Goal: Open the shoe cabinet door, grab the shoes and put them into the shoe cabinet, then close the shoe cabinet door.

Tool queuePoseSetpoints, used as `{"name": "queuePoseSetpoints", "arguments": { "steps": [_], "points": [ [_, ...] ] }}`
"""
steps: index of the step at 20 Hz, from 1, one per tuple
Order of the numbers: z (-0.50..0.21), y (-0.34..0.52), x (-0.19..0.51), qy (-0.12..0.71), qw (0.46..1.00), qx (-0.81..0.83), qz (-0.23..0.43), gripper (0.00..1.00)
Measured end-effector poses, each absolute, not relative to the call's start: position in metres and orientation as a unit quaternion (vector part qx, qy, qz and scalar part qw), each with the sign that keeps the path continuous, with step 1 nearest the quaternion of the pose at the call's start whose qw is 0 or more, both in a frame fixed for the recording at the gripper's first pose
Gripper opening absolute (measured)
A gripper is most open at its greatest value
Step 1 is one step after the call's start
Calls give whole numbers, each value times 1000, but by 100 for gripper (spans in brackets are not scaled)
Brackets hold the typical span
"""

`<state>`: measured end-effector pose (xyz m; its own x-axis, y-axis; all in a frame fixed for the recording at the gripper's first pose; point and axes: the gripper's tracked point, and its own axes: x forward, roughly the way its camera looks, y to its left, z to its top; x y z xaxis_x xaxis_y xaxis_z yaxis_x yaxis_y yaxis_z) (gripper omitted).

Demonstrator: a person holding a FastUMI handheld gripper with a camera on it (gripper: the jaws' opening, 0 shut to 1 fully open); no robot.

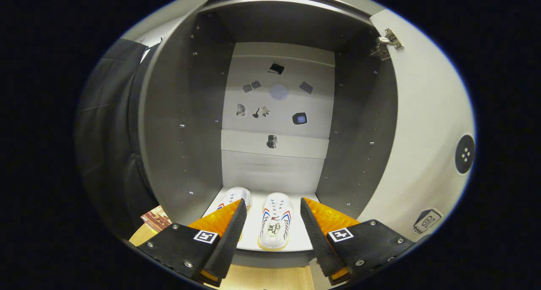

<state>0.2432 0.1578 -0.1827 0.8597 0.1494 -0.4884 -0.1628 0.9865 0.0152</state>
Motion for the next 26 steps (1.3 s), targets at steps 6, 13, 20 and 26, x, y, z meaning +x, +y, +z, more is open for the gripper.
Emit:
{"name": "queuePoseSetpoints", "arguments": {
  "steps": [6, 13, 20, 26],
  "points": [
    [-157, 130, 176, 245, 967, -17, 70, 87],
    [-113, 64, 101, 230, 973, -29, 19, 90],
    [-95, 3, 18, 234, 972, -8, -29, 91],
    [-80, -46, -27, 234, 971, 4, -58, 90]
  ]
}}
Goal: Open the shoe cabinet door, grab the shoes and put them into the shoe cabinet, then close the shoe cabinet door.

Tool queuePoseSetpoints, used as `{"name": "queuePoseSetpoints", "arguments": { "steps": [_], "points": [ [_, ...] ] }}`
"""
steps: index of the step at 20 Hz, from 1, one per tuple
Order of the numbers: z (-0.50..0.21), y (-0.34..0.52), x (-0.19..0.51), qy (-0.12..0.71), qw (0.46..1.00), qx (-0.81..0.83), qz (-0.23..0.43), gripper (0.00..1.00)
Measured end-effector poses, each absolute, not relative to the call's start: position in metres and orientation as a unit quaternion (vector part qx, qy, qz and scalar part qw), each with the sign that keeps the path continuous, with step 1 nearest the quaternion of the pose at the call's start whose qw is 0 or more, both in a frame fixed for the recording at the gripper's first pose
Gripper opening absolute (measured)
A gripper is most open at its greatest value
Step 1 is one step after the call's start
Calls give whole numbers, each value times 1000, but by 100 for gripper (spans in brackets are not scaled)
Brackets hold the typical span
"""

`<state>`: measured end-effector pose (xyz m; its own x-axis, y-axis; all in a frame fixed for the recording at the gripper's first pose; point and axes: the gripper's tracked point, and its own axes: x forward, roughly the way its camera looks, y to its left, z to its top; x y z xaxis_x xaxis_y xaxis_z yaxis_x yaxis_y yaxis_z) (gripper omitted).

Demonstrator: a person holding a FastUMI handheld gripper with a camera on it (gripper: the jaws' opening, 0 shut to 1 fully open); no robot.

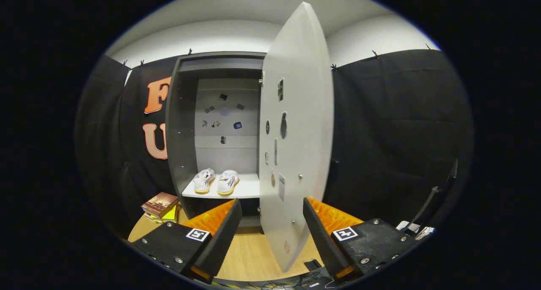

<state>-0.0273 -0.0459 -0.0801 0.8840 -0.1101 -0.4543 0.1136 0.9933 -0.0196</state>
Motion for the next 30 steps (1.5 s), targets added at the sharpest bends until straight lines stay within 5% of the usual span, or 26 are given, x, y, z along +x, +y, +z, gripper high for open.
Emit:
{"name": "queuePoseSetpoints", "arguments": {
  "steps": [11, 20, 26, 30],
  "points": [
    [-89, -152, -4, 217, 968, -53, -112, 91],
    [-114, -153, 27, 209, 977, -33, -37, 86],
    [-111, -105, 17, 206, 978, -1, 27, 72],
    [-112, -62, 13, 202, 975, 40, 81, 71]
  ]
}}
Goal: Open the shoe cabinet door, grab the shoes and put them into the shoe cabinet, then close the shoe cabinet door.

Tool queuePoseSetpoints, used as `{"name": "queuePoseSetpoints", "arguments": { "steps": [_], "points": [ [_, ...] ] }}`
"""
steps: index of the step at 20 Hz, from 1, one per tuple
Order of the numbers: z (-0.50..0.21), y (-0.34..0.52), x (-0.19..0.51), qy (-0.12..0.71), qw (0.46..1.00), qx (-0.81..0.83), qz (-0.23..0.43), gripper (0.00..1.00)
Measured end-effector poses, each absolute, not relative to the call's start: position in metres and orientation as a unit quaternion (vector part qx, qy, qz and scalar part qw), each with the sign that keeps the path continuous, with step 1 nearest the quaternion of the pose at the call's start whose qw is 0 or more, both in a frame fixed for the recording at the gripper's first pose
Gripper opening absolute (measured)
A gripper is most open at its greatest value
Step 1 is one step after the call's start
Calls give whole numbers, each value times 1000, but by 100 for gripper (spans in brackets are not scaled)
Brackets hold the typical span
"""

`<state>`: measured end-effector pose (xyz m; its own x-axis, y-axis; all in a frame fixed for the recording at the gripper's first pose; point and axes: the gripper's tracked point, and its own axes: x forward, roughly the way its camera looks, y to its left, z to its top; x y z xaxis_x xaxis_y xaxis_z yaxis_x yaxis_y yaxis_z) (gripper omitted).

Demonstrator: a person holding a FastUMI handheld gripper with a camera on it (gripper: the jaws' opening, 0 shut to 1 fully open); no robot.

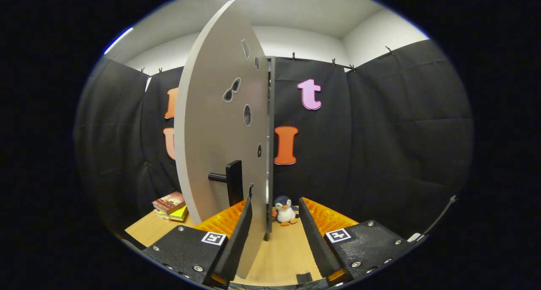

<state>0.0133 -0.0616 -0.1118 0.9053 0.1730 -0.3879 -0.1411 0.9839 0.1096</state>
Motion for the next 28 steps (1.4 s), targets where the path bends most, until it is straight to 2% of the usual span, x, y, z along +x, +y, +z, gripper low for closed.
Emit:
{"name": "queuePoseSetpoints", "arguments": {
  "steps": [5, 9, 12, 15, 18, 22, 24, 28],
  "points": [
    [-124, -10, 19, 213, 968, 74, 110, 76],
    [-121, 30, 28, 199, 967, 70, 142, 76],
    [-125, 76, 31, 202, 956, 89, 193, 77],
    [-125, 120, 41, 201, 944, 113, 237, 84],
    [-137, 145, 71, 205, 946, 100, 231, 93],
    [-149, 190, 96, 220, 937, 100, 254, 93],
    [-144, 192, 109, 210, 942, 89, 245, 91],
    [-146, 208, 123, 196, 949, 56, 240, 94]
  ]
}}
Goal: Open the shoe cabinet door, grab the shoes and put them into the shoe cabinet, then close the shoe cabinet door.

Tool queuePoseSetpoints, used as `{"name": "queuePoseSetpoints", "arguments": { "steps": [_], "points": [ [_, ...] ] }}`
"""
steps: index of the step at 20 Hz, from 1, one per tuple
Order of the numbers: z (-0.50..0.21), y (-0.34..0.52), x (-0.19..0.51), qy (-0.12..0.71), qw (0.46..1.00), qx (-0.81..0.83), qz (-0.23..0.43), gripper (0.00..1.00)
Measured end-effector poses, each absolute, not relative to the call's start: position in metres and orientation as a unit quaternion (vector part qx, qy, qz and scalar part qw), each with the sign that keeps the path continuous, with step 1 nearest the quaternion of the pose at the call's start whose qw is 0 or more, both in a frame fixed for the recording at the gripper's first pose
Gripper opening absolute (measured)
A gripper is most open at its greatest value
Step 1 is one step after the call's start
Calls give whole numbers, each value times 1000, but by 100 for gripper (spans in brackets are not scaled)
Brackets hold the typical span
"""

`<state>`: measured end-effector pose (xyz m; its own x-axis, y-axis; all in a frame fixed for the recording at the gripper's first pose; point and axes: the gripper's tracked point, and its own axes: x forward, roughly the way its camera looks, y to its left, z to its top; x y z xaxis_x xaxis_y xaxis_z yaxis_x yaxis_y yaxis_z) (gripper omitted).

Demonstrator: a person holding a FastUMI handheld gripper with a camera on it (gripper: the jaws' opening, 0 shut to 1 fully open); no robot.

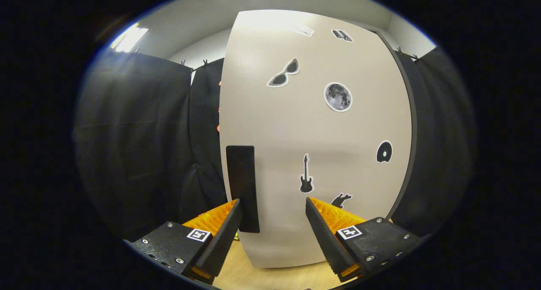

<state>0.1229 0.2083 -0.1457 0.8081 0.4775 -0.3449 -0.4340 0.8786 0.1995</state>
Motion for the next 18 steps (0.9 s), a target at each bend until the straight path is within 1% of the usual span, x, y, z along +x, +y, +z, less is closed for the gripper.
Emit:
{"name": "queuePoseSetpoints", "arguments": {
  "steps": [8, 12, 18],
  "points": [
    [-140, 215, 133, 202, 955, 36, 214, 94],
    [-104, 213, 140, 168, 962, 45, 211, 94],
    [-37, 164, 113, 127, 974, 49, 180, 94]
  ]
}}
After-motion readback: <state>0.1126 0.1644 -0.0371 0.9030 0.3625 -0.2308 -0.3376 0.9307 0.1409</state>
